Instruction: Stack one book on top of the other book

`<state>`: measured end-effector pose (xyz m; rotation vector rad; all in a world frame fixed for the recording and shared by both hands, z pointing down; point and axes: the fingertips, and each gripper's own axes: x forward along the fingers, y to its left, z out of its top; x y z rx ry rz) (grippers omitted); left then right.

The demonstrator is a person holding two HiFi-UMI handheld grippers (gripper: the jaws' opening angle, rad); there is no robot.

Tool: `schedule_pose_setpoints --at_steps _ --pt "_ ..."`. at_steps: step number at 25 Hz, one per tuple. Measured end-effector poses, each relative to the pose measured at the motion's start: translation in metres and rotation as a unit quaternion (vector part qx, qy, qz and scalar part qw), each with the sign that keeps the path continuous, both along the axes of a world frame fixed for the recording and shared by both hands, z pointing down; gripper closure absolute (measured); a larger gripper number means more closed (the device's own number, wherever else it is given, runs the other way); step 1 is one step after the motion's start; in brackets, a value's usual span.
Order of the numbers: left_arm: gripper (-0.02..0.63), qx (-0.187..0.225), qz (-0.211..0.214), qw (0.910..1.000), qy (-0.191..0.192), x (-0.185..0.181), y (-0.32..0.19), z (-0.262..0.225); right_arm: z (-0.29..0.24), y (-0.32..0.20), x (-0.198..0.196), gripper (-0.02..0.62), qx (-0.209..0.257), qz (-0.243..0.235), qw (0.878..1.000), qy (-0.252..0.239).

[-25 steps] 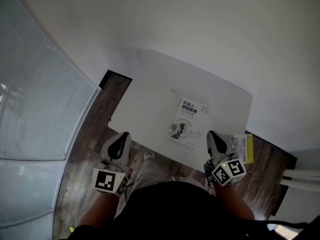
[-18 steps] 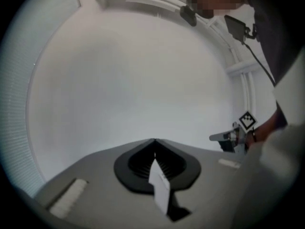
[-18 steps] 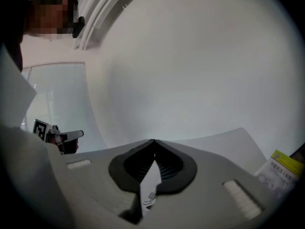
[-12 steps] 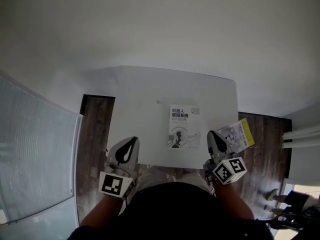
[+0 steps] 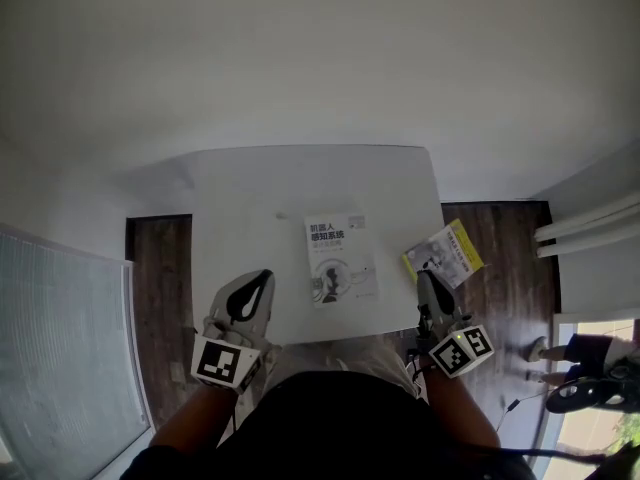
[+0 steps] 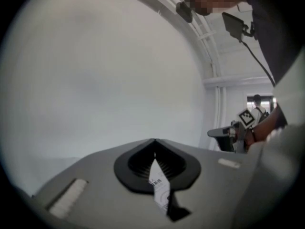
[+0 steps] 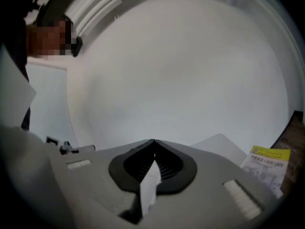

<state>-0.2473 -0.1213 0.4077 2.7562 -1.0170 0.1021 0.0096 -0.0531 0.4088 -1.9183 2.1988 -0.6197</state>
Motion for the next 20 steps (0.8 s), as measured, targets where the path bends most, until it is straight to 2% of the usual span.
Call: schedule_pose_setpoints --at_steps 2,5,10,13,17,20 --pt "0.601 0.001 0.017 0.9999 -0.003 0.012 0.001 0.006 -0.009 0.002 0.007 0.594 0.028 -0.007 1.0 -0.002" --pt "0.601 -0.007 0.023 0.9996 0.017 0.035 0.005 -0.001 -0.009 0.003 0.023 0.594 0.035 -0.006 0.999 0.018" --pt "0.601 0.007 0.032 0.9994 0.005 0.063 0.007 -0.003 -0.015 0.003 0.054 0.594 0.066 0.011 0.998 -0.02" --pt "0.601 0.006 0.034 0.9994 0.007 0.083 0.007 -0.012 -0.012 0.005 0.07 0.594 0.053 0.016 0.998 0.015" --pt "0.6 0.034 0.055 0.9979 -0.002 0.104 0.009 -0.02 -0.007 0.014 0.085 0.594 0.047 0.018 0.997 0.059" --pt "0.601 0.028 0.058 0.9979 0.003 0.118 0.011 -0.028 -0.005 0.021 0.1 0.594 0.046 0.039 0.996 0.069"
